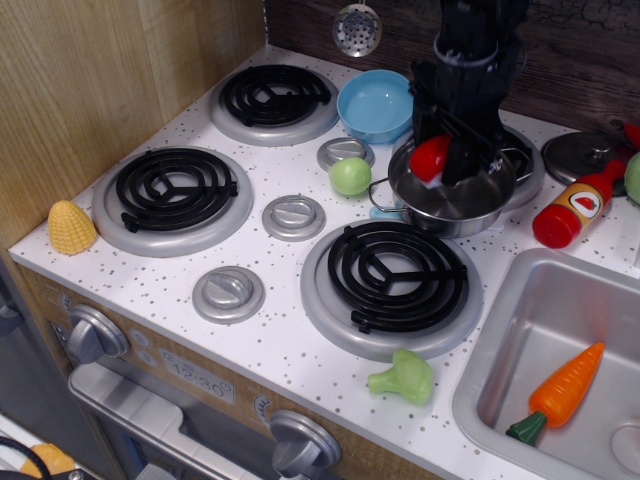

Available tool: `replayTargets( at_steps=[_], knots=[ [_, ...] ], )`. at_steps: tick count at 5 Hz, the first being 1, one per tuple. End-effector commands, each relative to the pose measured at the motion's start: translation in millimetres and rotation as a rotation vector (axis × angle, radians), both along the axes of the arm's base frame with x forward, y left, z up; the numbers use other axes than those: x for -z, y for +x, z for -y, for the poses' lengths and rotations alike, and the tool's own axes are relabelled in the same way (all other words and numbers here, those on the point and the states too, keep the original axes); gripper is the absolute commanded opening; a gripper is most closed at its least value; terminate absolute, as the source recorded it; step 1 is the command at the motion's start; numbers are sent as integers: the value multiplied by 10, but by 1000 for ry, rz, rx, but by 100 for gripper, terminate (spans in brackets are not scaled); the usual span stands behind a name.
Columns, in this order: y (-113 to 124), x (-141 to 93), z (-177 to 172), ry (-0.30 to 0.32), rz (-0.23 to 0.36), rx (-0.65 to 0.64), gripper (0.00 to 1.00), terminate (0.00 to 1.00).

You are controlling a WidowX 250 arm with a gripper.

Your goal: Take sushi out of pan

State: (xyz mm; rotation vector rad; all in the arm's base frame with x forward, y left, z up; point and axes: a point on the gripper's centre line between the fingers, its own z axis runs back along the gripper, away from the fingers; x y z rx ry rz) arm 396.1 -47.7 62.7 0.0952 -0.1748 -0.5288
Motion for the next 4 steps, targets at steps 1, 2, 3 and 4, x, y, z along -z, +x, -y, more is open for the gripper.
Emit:
replayTargets(
  at_steps=[1, 2, 3, 4],
  knots=[
    [-104, -541, -156, 23, 58, -37, 0, 0],
    [-390, -508, -171, -2, 35, -116, 0, 0],
    [-590, -277, -24, -94, 34, -183, 0, 0],
    [-631, -43, 68, -158, 31, -199, 0, 0]
  ],
)
